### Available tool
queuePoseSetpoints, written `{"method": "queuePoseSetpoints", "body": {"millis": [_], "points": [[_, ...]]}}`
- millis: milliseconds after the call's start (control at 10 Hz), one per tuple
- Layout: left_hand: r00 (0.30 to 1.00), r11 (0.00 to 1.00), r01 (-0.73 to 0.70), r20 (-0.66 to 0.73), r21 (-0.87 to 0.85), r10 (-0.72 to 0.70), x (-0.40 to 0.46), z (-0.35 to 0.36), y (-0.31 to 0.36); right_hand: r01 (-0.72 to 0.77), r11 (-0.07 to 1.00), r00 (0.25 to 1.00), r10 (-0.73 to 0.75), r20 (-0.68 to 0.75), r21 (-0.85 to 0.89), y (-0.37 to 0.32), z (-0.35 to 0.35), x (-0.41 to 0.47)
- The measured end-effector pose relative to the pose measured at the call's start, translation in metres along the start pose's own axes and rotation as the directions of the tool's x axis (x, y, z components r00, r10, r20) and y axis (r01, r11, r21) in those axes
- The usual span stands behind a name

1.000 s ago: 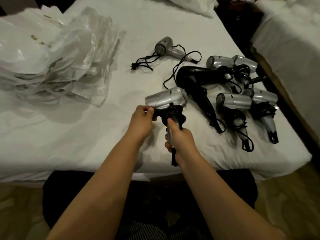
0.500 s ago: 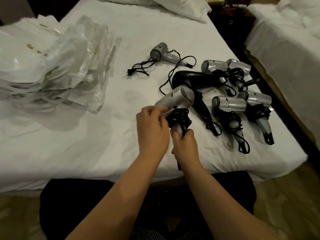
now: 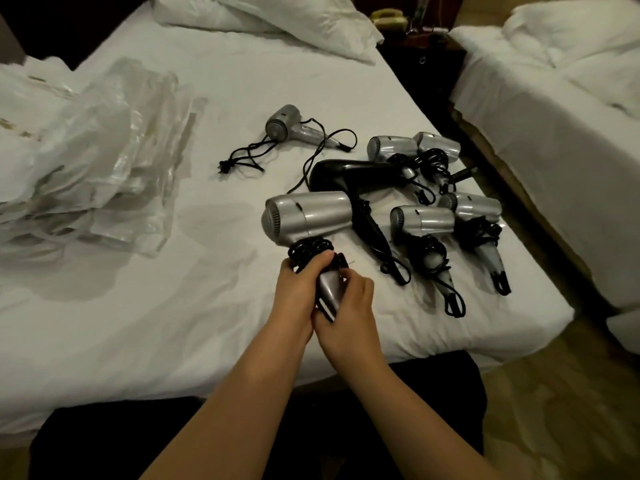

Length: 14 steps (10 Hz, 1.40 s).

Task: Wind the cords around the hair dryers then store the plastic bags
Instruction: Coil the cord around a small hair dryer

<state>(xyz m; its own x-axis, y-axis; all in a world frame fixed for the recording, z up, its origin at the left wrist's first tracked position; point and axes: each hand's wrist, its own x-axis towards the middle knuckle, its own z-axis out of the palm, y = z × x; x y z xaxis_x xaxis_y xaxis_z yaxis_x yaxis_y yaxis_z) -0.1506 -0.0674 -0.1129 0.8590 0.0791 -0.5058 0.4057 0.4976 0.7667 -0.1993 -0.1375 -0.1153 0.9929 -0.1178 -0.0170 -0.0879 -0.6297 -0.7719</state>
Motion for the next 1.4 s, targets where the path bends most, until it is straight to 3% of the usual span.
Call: {"method": "queuePoseSetpoints", "body": {"millis": [200, 500, 700, 800, 1000, 1100, 1200, 1300, 1400], "points": [[0.998, 1.000, 0.008, 0.069, 0.013, -0.009, 0.011, 0.018, 0.000, -0.167, 0.959, 0.984, 0.176, -0.022, 0.231, 0.001, -0.013, 0.026], [0.968, 0.992, -0.077, 0.246, 0.095, 0.051, 0.092, 0.087, 0.062, -0.097, 0.949, 0.975, 0.152, -0.164, 0.301, -0.015, -0.036, 0.145], [0.955, 0.966, -0.093, 0.297, 0.241, 0.018, 0.193, 0.151, 0.127, -0.127, 0.947, 0.959, 0.194, -0.209, 0.296, -0.030, -0.047, 0.276], [0.958, 0.925, -0.115, 0.287, 0.362, 0.007, 0.245, 0.171, 0.140, -0.162, 0.949, 0.959, 0.217, -0.185, 0.272, -0.029, -0.051, 0.332], [0.981, 0.952, 0.086, 0.144, 0.294, -0.133, 0.349, 0.171, 0.141, -0.230, 0.940, 0.940, 0.282, -0.191, 0.254, -0.006, -0.042, 0.413], [0.957, 0.941, 0.139, 0.201, 0.307, -0.207, 0.375, 0.176, 0.129, -0.267, 0.942, 0.936, 0.303, -0.178, 0.202, 0.005, -0.026, 0.435], [0.976, 0.932, 0.069, 0.169, 0.355, -0.137, 0.395, 0.184, 0.123, -0.326, 0.939, 0.927, 0.340, -0.161, 0.108, 0.017, -0.012, 0.450], [1.000, 0.879, 0.019, 0.004, 0.477, -0.024, 0.403, 0.180, 0.122, -0.353, 0.934, 0.921, 0.356, -0.159, 0.050, 0.023, -0.003, 0.458], [0.996, 0.823, -0.071, -0.012, 0.564, 0.094, 0.437, 0.163, 0.111, -0.348, 0.937, 0.922, 0.349, -0.167, 0.040, 0.025, -0.001, 0.459]]}}
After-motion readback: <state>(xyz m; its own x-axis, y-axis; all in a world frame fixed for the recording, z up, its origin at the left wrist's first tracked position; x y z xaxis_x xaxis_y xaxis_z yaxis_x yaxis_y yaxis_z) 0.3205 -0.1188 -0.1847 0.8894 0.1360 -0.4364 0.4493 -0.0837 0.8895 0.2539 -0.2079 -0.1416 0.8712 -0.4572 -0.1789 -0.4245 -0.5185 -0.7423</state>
